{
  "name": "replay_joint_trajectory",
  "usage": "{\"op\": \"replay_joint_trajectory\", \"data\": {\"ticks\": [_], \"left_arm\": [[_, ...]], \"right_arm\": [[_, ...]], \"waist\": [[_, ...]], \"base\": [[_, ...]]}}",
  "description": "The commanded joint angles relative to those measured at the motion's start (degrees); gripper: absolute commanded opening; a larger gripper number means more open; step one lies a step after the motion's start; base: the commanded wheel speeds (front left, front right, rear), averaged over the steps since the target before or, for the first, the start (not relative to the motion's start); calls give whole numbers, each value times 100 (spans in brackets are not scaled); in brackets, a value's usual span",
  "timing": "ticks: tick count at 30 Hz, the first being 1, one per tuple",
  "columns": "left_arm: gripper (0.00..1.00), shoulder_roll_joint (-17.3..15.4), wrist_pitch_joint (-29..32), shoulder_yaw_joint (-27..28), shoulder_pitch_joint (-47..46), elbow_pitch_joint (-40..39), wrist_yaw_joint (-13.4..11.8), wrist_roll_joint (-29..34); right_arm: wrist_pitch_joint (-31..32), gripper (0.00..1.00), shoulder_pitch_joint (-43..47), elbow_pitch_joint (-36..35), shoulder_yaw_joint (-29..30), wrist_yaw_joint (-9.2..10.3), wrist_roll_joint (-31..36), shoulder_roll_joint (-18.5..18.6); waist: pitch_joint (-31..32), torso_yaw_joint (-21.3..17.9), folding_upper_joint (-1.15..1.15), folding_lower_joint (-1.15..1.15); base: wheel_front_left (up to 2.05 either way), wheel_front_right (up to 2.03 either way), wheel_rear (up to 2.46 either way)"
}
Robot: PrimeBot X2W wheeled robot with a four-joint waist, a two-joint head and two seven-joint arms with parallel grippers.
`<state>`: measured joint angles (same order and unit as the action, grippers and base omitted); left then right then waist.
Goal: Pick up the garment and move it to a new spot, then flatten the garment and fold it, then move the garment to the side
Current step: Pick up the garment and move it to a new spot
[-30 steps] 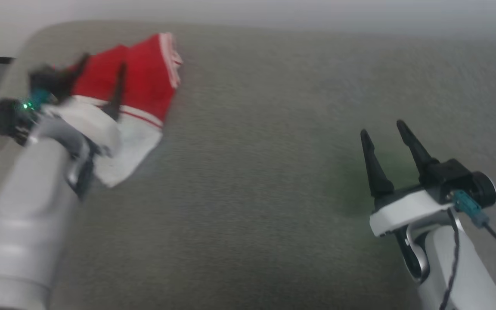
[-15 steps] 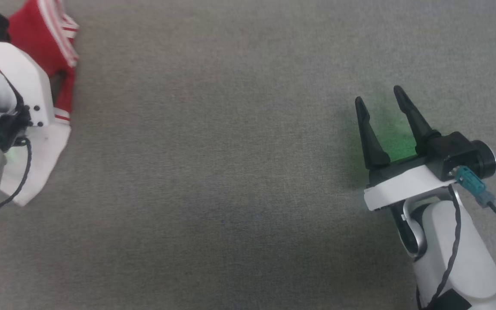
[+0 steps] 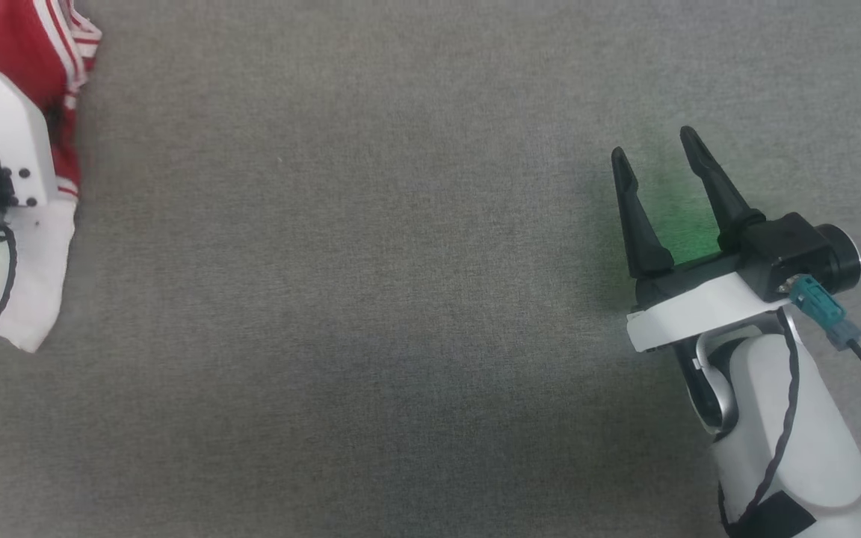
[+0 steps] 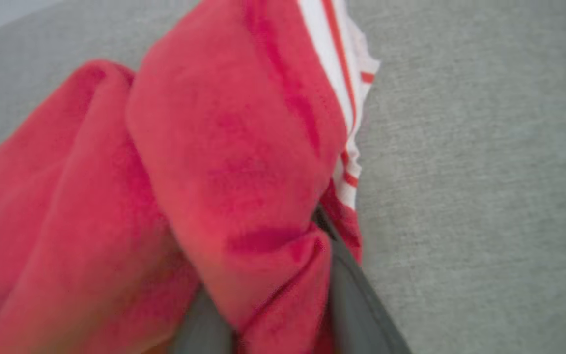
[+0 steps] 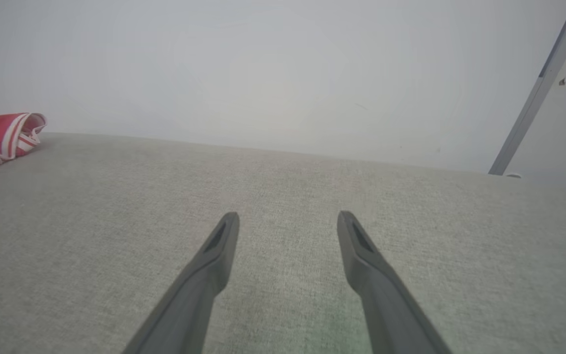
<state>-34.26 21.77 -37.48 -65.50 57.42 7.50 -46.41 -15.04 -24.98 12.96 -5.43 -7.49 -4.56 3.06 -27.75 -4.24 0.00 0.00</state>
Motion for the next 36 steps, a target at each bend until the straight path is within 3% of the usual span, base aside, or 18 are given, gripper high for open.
{"op": "replay_joint_trajectory", "data": {"ticks": [1,8,17,23,30,33,36], "left_arm": [[0,26,-137,-125,134,42,-10,31],[0,118,-864,-449,-149,-443,-10,-195],[0,325,-801,-1294,-432,-1900,-10,-738],[0,880,-782,-2032,-797,-2530,-10,-985],[0,1592,-1100,-2324,-1250,-2789,-10,-1671],[0,1569,-1121,-2451,-1270,-2643,-10,-1927],[0,1309,-1063,-2640,-1114,-2364,-10,-2117]], "right_arm": [[-19,100,12,24,-6,-1,-8,-16],[-19,100,227,136,-62,-1,-192,-17],[-20,100,412,94,-55,-1,-530,-17],[-19,100,462,42,-12,-1,-837,-18],[-19,100,428,11,83,-1,-1044,-19],[-19,100,392,-4,81,-1,-1131,-19],[-19,100,366,-16,63,-1,-1225,-17]], "waist": [[195,47,0,0],[803,21,0,0],[1002,-405,0,0],[833,-899,0,0],[598,-1355,0,0],[538,-1496,0,0],[477,-1612,0,0]], "base": [[0,0,0],[0,0,0],[0,0,0],[0,0,0],[0,0,0],[0,0,0],[0,0,0]]}}
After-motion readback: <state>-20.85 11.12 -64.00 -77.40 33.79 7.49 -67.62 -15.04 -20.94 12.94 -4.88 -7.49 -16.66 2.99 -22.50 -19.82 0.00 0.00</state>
